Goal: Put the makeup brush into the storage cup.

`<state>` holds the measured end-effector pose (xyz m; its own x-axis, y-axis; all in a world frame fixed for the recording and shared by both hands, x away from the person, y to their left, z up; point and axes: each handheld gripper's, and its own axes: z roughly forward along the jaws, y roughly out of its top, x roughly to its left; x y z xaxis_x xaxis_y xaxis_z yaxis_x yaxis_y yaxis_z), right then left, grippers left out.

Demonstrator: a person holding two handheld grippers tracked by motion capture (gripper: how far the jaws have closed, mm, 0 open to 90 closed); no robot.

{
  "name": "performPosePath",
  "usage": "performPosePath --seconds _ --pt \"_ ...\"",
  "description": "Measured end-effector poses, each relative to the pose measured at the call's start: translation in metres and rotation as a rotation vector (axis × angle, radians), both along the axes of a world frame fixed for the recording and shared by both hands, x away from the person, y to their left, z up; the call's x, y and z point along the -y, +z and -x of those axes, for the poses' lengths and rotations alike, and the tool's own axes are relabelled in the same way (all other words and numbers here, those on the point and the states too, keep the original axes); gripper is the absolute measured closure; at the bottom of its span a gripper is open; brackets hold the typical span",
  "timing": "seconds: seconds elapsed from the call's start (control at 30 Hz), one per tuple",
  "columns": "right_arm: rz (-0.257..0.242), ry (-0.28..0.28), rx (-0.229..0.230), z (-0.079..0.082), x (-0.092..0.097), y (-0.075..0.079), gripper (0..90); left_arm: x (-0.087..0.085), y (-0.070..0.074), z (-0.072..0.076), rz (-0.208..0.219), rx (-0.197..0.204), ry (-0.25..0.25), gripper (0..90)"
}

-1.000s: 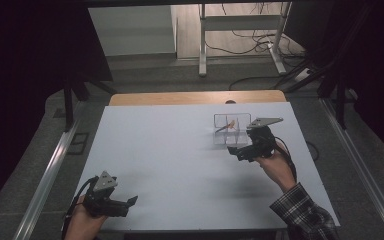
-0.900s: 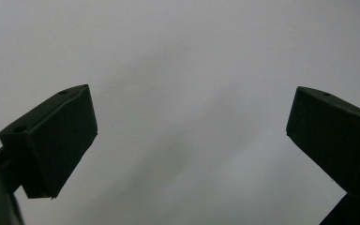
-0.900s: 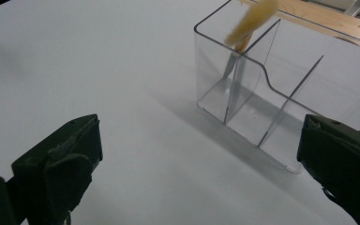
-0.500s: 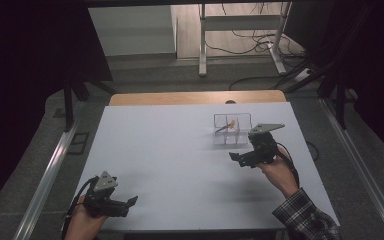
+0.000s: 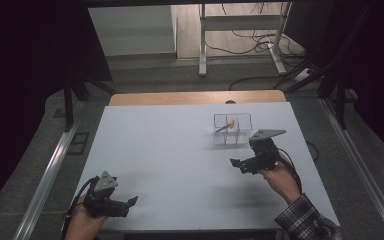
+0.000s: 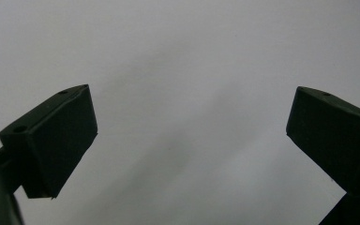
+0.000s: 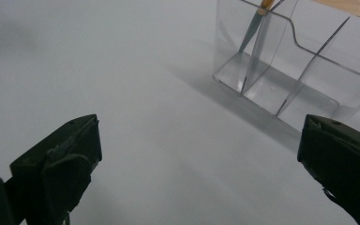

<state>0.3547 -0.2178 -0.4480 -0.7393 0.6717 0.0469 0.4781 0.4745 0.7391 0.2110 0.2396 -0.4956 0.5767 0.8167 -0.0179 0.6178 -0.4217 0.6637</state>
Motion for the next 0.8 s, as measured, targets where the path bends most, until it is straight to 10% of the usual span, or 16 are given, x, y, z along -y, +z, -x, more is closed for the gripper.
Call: performPosePath --seconds 0.8 --pt "0.049 0.004 -0.003 0.026 0.012 -0.006 0.0 0.000 0.000 0.000 0.001 -0.002 0.000 2.8"
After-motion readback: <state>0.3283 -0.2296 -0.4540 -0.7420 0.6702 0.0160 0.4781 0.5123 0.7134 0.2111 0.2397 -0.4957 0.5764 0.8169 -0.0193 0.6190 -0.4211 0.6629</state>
